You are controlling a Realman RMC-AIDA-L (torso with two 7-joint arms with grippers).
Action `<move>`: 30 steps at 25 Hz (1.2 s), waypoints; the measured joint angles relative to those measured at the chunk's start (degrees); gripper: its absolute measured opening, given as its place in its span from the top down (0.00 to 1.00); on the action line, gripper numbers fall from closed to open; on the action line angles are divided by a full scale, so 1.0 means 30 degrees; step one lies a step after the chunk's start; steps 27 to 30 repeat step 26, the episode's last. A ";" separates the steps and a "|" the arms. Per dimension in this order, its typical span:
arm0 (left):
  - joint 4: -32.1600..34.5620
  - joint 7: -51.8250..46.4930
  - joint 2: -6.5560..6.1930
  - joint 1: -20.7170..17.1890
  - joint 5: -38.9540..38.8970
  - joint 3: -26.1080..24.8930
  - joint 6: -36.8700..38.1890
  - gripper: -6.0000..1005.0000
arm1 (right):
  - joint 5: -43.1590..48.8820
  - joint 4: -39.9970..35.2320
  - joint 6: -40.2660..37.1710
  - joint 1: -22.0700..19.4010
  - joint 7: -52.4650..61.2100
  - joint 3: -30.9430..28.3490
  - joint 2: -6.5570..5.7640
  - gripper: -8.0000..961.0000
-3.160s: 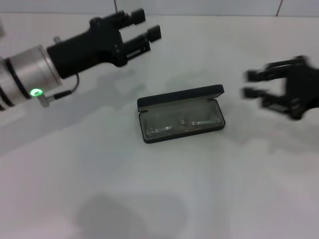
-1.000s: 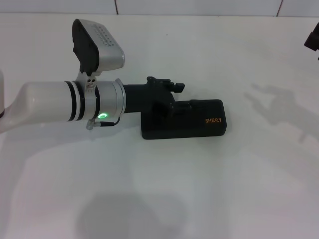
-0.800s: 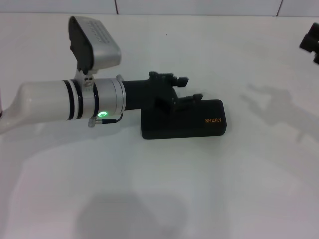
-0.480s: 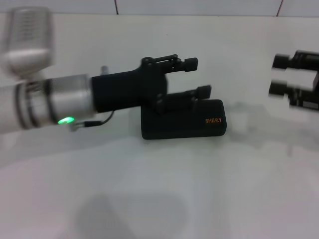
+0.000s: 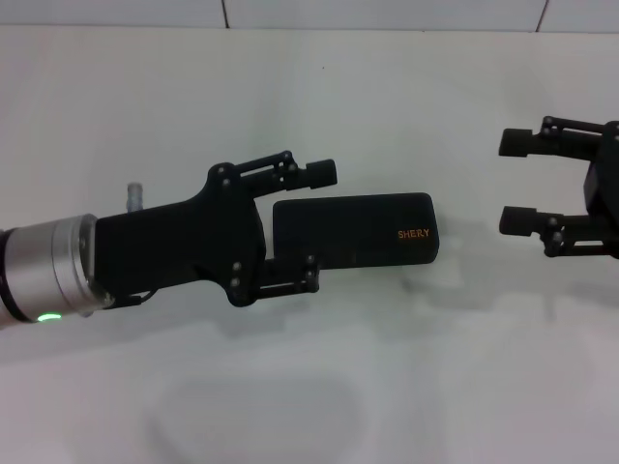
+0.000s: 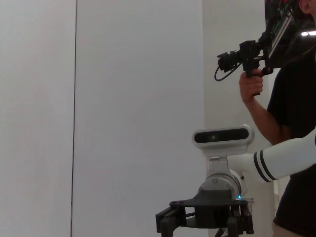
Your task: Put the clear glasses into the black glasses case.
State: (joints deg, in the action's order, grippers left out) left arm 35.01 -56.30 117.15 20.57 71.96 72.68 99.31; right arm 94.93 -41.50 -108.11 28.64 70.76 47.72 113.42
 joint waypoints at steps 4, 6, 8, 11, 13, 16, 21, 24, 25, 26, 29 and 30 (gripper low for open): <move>-0.0112 0.0319 -0.0016 -0.0102 0.0347 0.0007 0.0033 0.27 | 0.0320 0.0104 0.0146 0.0062 -0.0818 0.0176 0.0234 0.19; -0.0108 0.0442 -0.0049 -0.0120 0.0477 0.0046 0.0056 0.27 | 0.0436 0.0147 0.0177 -0.0028 -0.1518 0.0180 0.0456 0.19; -0.0107 0.0601 -0.0095 -0.0122 0.0535 0.0071 0.0060 0.28 | 0.0454 0.0149 0.0194 -0.0103 -0.1842 0.0181 0.0559 0.19; -0.0120 0.0788 -0.0124 -0.0063 0.0866 -0.0053 0.0067 0.28 | 0.0465 0.0278 0.0210 -0.0185 -0.2223 0.0178 0.0641 0.19; -0.0125 0.0926 -0.0124 0.0015 0.1128 -0.0094 0.0065 0.28 | 0.0465 0.0461 0.0210 -0.0190 -0.2419 0.0177 0.0643 0.19; -0.0145 0.1341 -0.0112 -0.0002 0.1307 -0.0138 -0.0036 0.28 | 0.0467 0.0938 0.0213 -0.0065 -0.3051 0.0177 0.0649 0.19; -0.0467 0.2540 0.0051 -0.0159 0.1442 -0.0181 -0.0083 0.28 | 0.0467 0.1452 0.0317 0.0013 -0.4115 0.0178 0.0665 0.19; -0.0488 0.2776 0.0104 -0.0256 0.1314 -0.0250 -0.0059 0.28 | 0.0467 0.1530 0.0436 -0.0082 -0.4555 0.0177 0.0726 0.19; -0.0555 0.2750 0.0127 -0.0270 0.1281 -0.0384 -0.0056 0.28 | 0.0461 0.1634 0.0459 -0.0082 -0.4633 0.0178 0.0745 0.19; -0.0606 0.2727 0.0141 -0.0263 0.1276 -0.0464 -0.0059 0.28 | 0.0451 0.1743 0.0467 -0.0046 -0.4659 0.0177 0.0752 0.19; -0.0606 0.2727 0.0141 -0.0263 0.1276 -0.0464 -0.0059 0.28 | 0.0451 0.1743 0.0467 -0.0046 -0.4659 0.0177 0.0752 0.19; -0.0606 0.2727 0.0141 -0.0263 0.1276 -0.0464 -0.0059 0.28 | 0.0451 0.1743 0.0467 -0.0046 -0.4659 0.0177 0.0752 0.19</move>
